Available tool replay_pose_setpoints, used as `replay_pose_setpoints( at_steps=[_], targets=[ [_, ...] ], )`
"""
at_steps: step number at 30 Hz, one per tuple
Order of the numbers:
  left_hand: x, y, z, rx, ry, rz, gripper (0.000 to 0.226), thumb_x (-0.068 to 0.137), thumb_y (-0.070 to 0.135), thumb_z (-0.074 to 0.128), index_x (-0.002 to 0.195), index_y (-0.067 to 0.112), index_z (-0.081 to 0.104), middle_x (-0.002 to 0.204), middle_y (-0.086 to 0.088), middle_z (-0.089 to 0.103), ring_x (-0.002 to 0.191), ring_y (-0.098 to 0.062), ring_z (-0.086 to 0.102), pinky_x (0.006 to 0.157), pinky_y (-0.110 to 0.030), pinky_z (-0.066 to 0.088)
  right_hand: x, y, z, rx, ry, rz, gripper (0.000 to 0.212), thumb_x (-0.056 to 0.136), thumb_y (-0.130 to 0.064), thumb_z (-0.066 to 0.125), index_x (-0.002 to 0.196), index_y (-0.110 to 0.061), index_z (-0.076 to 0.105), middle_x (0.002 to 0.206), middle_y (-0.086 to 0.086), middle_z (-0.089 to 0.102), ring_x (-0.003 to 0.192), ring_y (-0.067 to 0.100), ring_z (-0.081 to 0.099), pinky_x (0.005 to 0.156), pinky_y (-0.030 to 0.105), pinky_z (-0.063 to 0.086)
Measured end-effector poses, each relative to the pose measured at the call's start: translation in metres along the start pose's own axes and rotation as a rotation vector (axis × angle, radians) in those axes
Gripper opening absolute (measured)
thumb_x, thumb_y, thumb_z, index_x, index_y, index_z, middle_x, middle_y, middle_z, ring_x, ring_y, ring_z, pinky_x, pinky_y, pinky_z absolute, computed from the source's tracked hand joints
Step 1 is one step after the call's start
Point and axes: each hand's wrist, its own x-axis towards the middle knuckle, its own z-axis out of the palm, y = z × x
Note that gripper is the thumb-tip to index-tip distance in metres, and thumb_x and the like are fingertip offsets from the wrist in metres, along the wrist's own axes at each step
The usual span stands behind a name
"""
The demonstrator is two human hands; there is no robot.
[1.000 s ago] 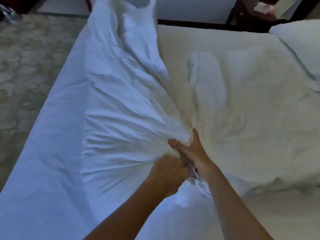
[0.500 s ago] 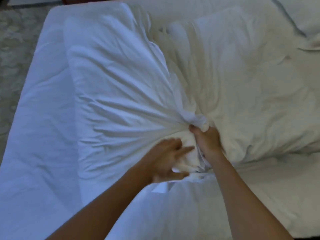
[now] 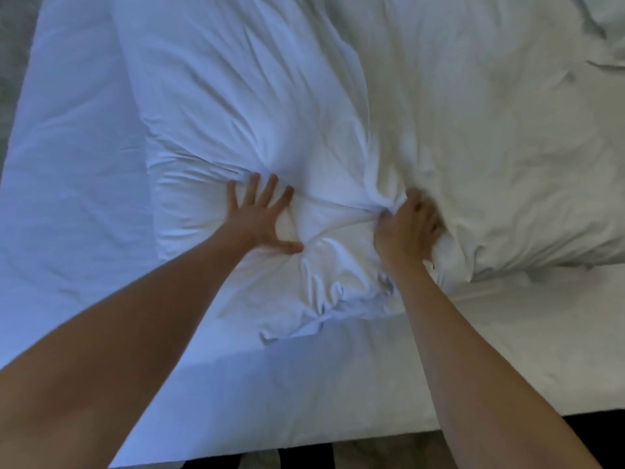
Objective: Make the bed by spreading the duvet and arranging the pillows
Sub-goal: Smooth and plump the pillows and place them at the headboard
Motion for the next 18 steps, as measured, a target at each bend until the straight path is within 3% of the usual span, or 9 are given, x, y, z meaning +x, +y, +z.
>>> replay_pose_setpoints(
  at_steps=[2,4,5,7,9,11,14,16,18],
  targets=[
    [-0.018,-0.010,0.001,0.027,0.032,0.003,0.119,0.059,0.097,0.032,0.154,0.037,-0.007,0.162,0.001,-0.020,0.147,-0.028,-0.023,0.110,-0.067,-0.014,-0.012,-0.027,-0.002,-0.030,0.190,-0.325,0.069,0.079,-0.010,0.062,0.143,-0.019,0.041,0.144,0.013,0.045,0.131,0.032,0.043,0.107,0.047,0.030],
    [-0.045,-0.022,0.013,-0.007,0.198,-0.082,0.120,0.052,0.099,0.023,0.154,0.038,-0.002,0.162,-0.002,-0.017,0.147,-0.029,-0.023,0.104,-0.067,-0.022,-0.021,-0.047,0.007,0.022,0.121,-0.622,0.072,0.081,-0.021,0.065,0.148,-0.019,0.040,0.152,0.010,0.040,0.141,0.028,0.036,0.113,0.051,0.026],
    [-0.058,-0.029,0.022,-0.057,0.263,-0.140,0.123,0.049,0.099,0.021,0.153,0.038,-0.003,0.162,-0.004,-0.018,0.147,-0.030,-0.023,0.102,-0.067,-0.024,-0.022,-0.046,0.015,-0.021,0.003,-0.657,0.078,0.083,-0.040,0.063,0.152,-0.021,0.031,0.159,0.009,0.029,0.147,0.028,0.026,0.116,0.054,0.018],
    [-0.073,-0.038,0.044,-0.172,0.199,-0.209,0.129,0.044,0.101,0.024,0.151,0.039,-0.014,0.159,-0.003,-0.027,0.145,-0.030,-0.027,0.104,-0.068,-0.019,-0.017,-0.031,0.033,-0.219,-0.312,-0.529,0.113,0.071,-0.083,0.048,0.158,-0.026,0.003,0.166,0.002,-0.004,0.152,0.030,-0.003,0.119,0.056,0.002],
    [-0.064,-0.040,0.063,-0.208,0.062,-0.199,0.135,0.041,0.103,0.025,0.149,0.038,-0.023,0.156,-0.003,-0.034,0.144,-0.030,-0.031,0.110,-0.070,-0.010,-0.003,-0.016,0.050,-0.353,-0.505,-0.384,0.141,0.051,-0.100,0.038,0.155,-0.022,-0.015,0.163,-0.002,-0.022,0.149,0.032,-0.019,0.119,0.056,-0.005],
    [-0.038,-0.038,0.059,-0.206,-0.055,-0.154,0.138,0.041,0.103,0.031,0.149,0.037,-0.023,0.156,-0.004,-0.035,0.144,-0.031,-0.030,0.110,-0.070,-0.006,0.013,-0.024,0.055,-0.409,-0.605,-0.299,0.152,0.045,-0.101,0.044,0.153,-0.016,-0.021,0.162,0.000,-0.026,0.148,0.034,-0.022,0.119,0.057,-0.007],
    [-0.021,-0.050,0.032,-0.176,-0.106,-0.082,0.128,0.054,0.095,0.047,0.153,0.034,-0.008,0.163,-0.006,-0.015,0.149,-0.035,-0.009,0.113,-0.067,0.005,0.018,-0.054,0.043,-0.333,-0.622,-0.228,0.144,0.059,-0.087,0.060,0.154,-0.013,-0.018,0.163,0.001,-0.021,0.149,0.033,-0.018,0.118,0.059,-0.006],
    [-0.026,-0.070,0.009,-0.214,0.020,-0.050,0.108,0.068,0.084,0.052,0.154,0.033,0.012,0.162,-0.003,0.014,0.147,-0.030,0.019,0.114,-0.056,0.026,0.014,-0.074,0.029,-0.202,-0.493,-0.265,0.126,0.074,-0.073,0.063,0.156,-0.012,-0.011,0.164,0.003,-0.015,0.151,0.031,-0.013,0.119,0.059,-0.002],
    [-0.028,-0.092,-0.016,-0.370,0.245,-0.059,0.084,0.077,0.071,0.058,0.146,0.027,0.037,0.152,-0.002,0.039,0.138,-0.025,0.040,0.106,-0.046,0.041,0.009,-0.099,0.017,-0.107,-0.276,-0.386,0.113,0.081,-0.062,0.063,0.157,-0.016,-0.007,0.165,0.005,-0.012,0.152,0.029,-0.009,0.119,0.058,0.002]
  ],
)
